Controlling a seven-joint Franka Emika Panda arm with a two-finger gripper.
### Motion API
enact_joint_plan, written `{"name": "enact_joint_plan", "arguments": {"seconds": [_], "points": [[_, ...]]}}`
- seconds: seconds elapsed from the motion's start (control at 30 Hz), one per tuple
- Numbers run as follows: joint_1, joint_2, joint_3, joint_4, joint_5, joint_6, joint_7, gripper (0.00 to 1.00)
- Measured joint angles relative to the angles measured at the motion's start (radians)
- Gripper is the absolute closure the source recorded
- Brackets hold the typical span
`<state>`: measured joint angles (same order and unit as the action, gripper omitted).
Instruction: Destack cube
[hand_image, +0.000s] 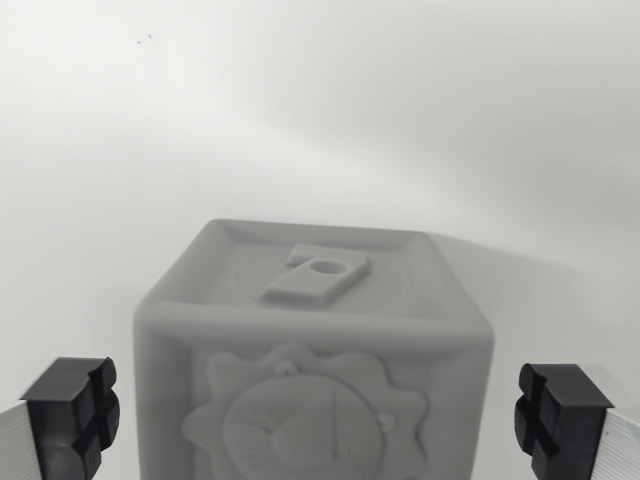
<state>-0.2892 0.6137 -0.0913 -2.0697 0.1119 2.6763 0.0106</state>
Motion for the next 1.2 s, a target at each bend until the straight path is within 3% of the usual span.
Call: {"name": "enact_joint_plan", "arguments": {"seconds": [0.67, 1.2], "points": [[0.017, -0.117, -0.022, -0.027, -0.009, -0.088, 0.005, 0.00], [0.031, -0.237, -0.041, -0.036, -0.032, -0.197, 0.019, 0.00]]}}
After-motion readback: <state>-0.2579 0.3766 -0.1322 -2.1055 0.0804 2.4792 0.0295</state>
